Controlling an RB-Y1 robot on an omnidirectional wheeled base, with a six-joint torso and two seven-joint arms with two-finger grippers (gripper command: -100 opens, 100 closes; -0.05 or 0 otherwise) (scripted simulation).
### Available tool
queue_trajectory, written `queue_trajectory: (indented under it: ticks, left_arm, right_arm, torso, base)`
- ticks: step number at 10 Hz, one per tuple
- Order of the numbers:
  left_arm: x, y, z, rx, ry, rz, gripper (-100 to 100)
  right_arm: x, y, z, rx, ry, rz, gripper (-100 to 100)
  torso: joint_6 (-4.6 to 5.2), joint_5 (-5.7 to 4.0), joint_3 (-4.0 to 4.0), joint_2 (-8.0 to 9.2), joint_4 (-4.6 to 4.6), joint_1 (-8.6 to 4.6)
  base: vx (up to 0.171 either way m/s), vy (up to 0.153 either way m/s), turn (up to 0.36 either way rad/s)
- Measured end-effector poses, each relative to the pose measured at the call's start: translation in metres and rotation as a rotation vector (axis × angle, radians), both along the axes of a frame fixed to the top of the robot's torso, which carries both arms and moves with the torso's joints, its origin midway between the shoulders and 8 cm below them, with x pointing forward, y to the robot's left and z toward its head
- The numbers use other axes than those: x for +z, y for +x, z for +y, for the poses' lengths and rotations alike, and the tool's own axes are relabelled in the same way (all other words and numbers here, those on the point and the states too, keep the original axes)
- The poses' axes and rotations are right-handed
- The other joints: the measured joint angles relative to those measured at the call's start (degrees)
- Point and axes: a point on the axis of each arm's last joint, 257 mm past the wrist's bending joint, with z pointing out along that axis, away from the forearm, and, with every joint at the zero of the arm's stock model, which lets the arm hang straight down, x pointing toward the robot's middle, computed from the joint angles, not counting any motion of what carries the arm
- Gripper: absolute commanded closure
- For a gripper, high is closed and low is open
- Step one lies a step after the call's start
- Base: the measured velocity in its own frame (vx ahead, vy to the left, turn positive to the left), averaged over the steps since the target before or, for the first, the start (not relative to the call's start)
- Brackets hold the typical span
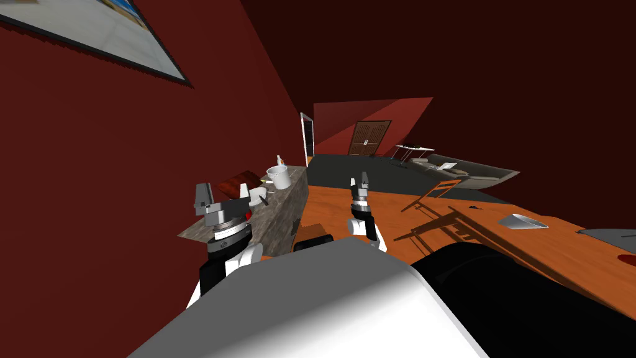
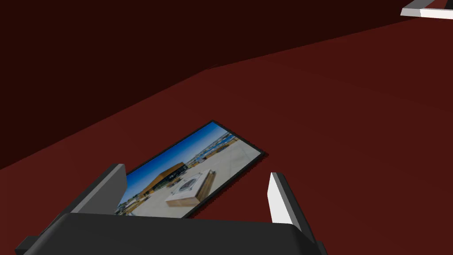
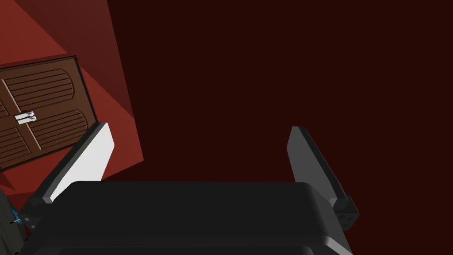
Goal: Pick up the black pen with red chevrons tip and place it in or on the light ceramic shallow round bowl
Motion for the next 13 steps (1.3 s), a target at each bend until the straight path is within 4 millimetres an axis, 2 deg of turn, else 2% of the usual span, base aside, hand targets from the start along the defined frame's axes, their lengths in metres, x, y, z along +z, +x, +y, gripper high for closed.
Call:
queue_trajectory:
  ticks: [7, 13]
  left_arm:
    - [-0.047, 0.022, 0.027, -0.118, -0.164, 0.124, -100]
    - [-0.098, 0.037, 0.064, -0.191, -0.398, 0.222, -100]
  right_arm:
    - [0.000, 0.000, 0.000, 0.000, 0.000, 0.000, 0]
    - [0.000, 0.000, 0.000, 0.000, 0.000, 0.000, 0]
  torso:
    - [-0.01, -0.01, -0.19, -0.32, -0.08, -0.07]
    - [-0.01, -0.03, -0.25, -0.42, -0.10, -0.13]
  base:
    - [0.089, -0.034, 0.083]
    - [0.104, -0.045, 0.100]
